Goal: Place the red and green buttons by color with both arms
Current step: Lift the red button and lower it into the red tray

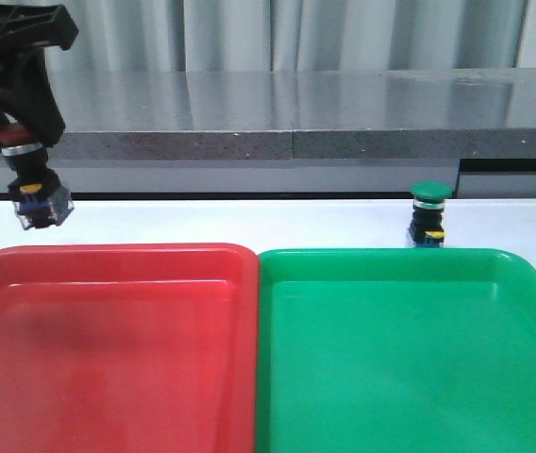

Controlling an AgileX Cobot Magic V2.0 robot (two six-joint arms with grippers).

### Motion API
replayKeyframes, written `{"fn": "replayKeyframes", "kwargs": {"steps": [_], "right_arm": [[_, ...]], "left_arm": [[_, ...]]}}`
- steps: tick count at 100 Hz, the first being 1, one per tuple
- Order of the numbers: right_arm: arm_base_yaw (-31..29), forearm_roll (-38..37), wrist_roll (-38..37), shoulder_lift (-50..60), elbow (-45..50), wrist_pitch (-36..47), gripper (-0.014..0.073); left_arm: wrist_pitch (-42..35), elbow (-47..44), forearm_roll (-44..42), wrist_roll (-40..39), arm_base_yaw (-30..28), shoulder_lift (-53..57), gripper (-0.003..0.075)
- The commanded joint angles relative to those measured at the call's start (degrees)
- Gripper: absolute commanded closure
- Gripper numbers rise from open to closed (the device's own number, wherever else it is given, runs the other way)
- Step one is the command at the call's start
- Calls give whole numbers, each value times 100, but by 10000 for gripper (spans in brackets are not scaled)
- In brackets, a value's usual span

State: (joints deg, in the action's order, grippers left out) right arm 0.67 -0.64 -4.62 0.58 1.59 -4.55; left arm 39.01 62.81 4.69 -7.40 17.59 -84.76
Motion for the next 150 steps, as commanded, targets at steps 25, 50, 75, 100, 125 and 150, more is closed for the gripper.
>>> {"fn": "replayKeyframes", "kwargs": {"steps": [25,50,75,100,125,150], "right_arm": [[14,-50,-7,123,-86,502,652],[14,-50,-7,123,-86,502,652],[14,-50,-7,123,-86,502,652],[14,-50,-7,123,-86,502,652],[14,-50,-7,123,-86,502,652],[14,-50,-7,123,-86,502,652]], "left_arm": [[-861,-479,124,-263,317,260,596],[-1326,-783,158,-263,317,251,596],[-1372,-807,158,-263,317,72,596],[-1414,-807,158,-263,317,-210,596],[-1461,-807,158,-263,317,-445,596],[-1466,-807,158,-239,317,-509,584]]}}
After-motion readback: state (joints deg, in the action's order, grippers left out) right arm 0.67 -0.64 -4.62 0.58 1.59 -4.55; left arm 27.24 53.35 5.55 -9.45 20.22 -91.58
